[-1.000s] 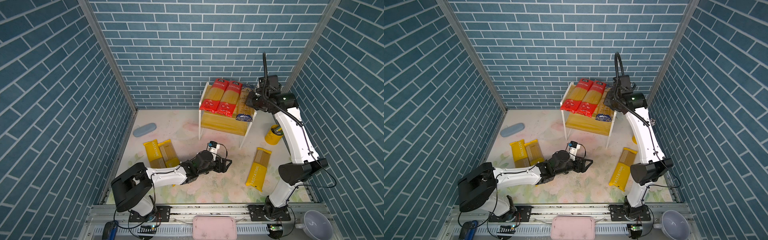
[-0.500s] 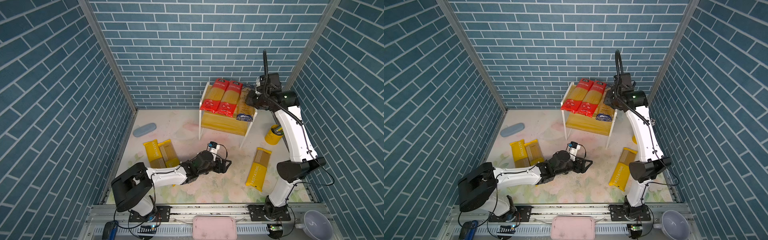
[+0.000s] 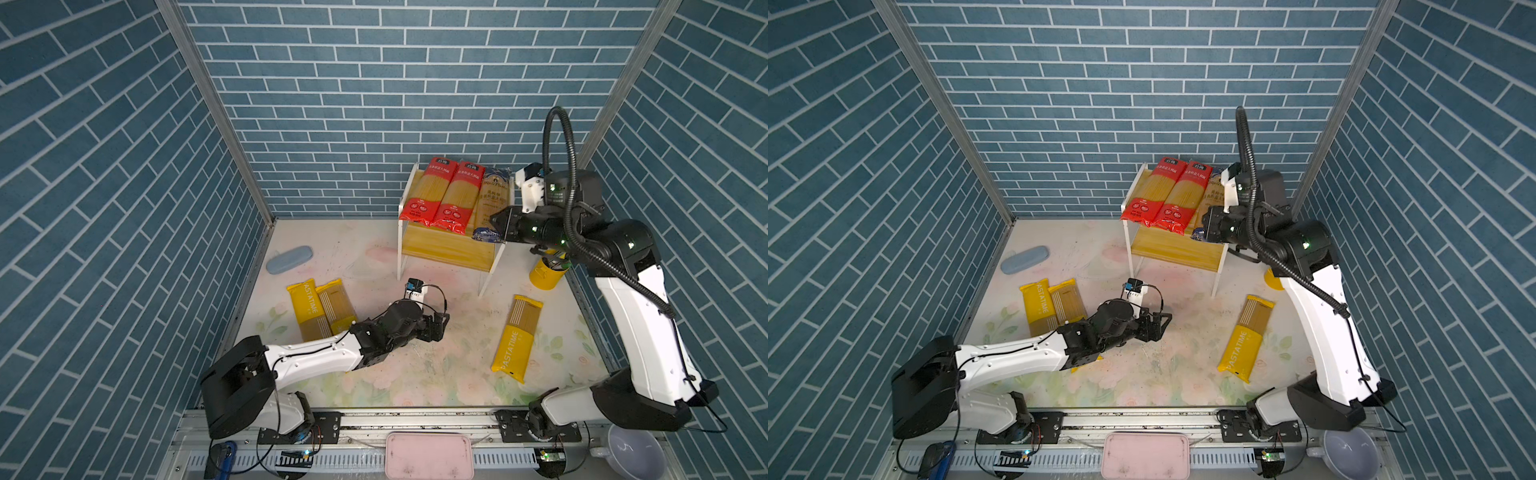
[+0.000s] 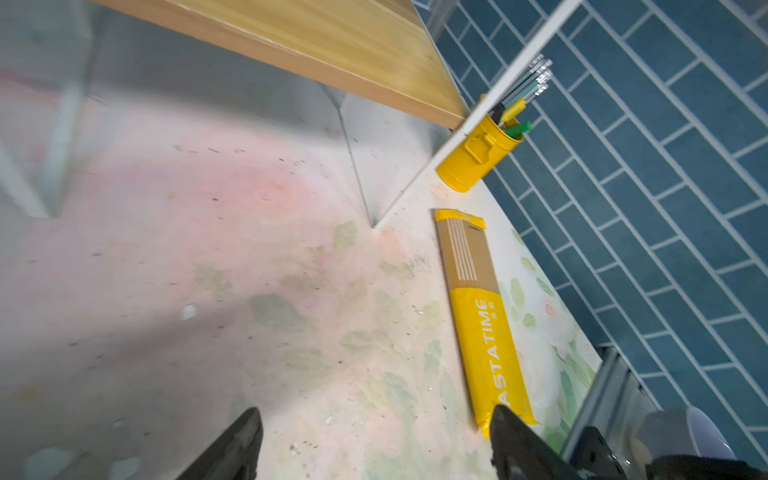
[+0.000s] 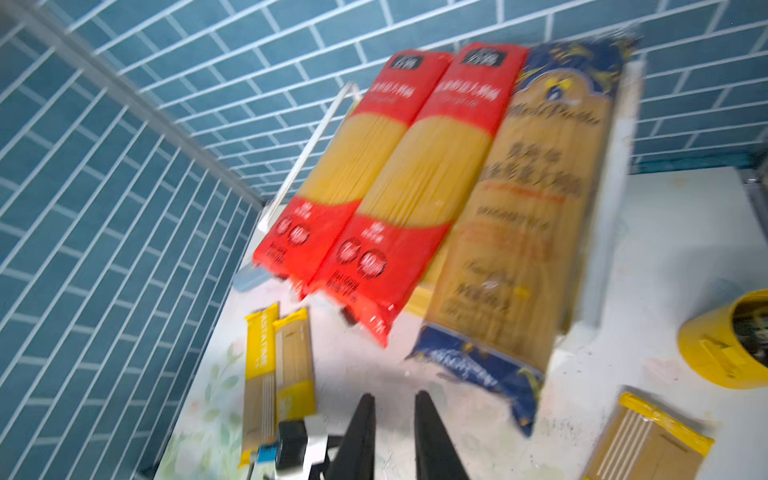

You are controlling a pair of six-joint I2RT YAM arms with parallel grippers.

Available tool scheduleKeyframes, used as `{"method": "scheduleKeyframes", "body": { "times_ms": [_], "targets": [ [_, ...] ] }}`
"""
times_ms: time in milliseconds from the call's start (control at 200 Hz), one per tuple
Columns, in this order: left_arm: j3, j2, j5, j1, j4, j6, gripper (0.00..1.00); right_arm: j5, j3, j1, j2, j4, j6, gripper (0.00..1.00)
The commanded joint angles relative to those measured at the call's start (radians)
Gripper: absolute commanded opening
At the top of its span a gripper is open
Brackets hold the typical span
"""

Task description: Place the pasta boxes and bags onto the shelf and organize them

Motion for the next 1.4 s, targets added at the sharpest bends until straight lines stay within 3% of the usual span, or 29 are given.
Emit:
{"method": "scheduleKeyframes", "body": {
  "times_ms": [0, 255, 535, 685, 1045, 1225, 1395],
  "targets": [
    [-0.021, -0.092, -0.146, 0.046, -0.176, 0.013, 0.87, 0.000, -0.100, 0.088, -0.020, 0.056, 0.024, 0.19],
    [-0.030, -0.330, -0.226, 0.204, -0.539, 0.033, 0.89, -0.003, -0.278, 0.290, -0.057, 0.222, 0.079, 0.19],
    [-0.142, -0.490, -0.098, 0.446, -0.675, -0.040, 0.89, -0.022, -0.404, 0.443, 0.089, 0.337, 0.140, 0.20],
    [-0.198, -0.522, -0.023, 0.529, -0.686, -0.081, 0.88, -0.058, -0.494, 0.481, 0.157, 0.417, 0.202, 0.19],
    [-0.284, -0.527, 0.005, 0.557, -0.649, -0.154, 0.87, -0.129, -0.662, 0.496, 0.341, 0.575, 0.300, 0.20],
    [-0.330, -0.550, 0.001, 0.556, -0.643, -0.188, 0.87, -0.186, -0.660, 0.495, 0.437, 0.618, 0.317, 0.21],
    [-0.336, -0.558, -0.012, 0.556, -0.643, -0.185, 0.87, -0.245, -0.619, 0.495, 0.520, 0.618, 0.312, 0.29]
  ]
}}
